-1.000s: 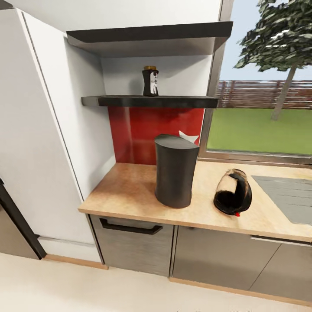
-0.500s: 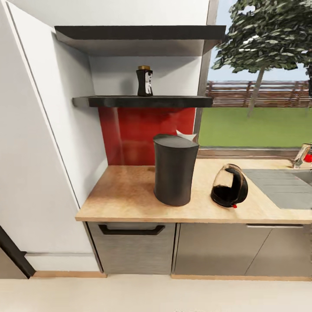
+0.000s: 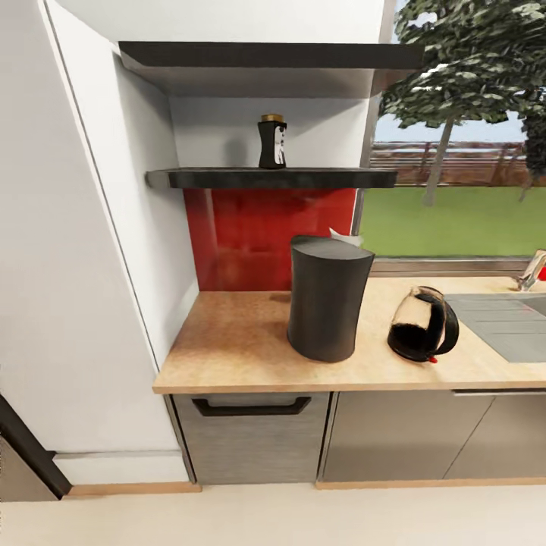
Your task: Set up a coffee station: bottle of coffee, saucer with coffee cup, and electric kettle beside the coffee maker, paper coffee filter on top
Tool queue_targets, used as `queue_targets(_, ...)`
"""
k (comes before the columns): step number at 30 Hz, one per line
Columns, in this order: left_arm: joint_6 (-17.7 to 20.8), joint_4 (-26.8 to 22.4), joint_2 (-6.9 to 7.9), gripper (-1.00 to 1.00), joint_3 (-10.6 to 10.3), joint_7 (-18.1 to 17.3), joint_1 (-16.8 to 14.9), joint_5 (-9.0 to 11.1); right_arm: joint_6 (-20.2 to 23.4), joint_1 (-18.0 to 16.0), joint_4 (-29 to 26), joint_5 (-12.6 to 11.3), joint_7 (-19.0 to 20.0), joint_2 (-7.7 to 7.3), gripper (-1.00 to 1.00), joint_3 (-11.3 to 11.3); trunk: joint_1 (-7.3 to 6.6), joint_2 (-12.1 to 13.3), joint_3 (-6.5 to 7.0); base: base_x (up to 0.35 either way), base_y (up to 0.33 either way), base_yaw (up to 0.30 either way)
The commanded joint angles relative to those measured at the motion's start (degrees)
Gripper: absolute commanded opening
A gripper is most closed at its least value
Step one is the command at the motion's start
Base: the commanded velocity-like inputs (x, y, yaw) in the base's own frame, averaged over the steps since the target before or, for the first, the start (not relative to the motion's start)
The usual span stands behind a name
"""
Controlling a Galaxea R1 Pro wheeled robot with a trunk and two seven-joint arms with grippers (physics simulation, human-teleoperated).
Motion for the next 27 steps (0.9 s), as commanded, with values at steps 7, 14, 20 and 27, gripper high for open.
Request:
queue_targets(7,-0.17,-0.02,-0.05,1.0,0.46,0.09,0.07,-0.54,-0.2,-0.06,0.18,0.43,-0.19,-0.04,1.0,-0.13,0.04,-0.11,-0.11,0.013,0.044,-0.001)
queue_targets(14,-0.57,-0.17,-0.05,1.0,0.46,0.16,0.03,-0.56,-0.3,-0.06,0.19,0.37,-0.2,-0.82,1.0,-0.13,0.04,-0.11,-0.11,0.001,0.003,0.0)
queue_targets(20,-0.74,-4.37,-0.07,1.0,0.39,0.11,0.06,-0.62,-0.29,-0.06,0.04,0.22,-0.56,-1.28,1.0,-0.17,0.04,-0.11,-0.11,0.0,0.0,0.0)
queue_targets(27,-0.71,-12.41,-0.58,1.0,0.26,0.1,0.08,-0.63,-0.27,-0.06,0.02,0.19,-0.33,-1.63,1.0,-0.24,0.04,-0.11,-0.03,-0.205,0.0,-0.145)
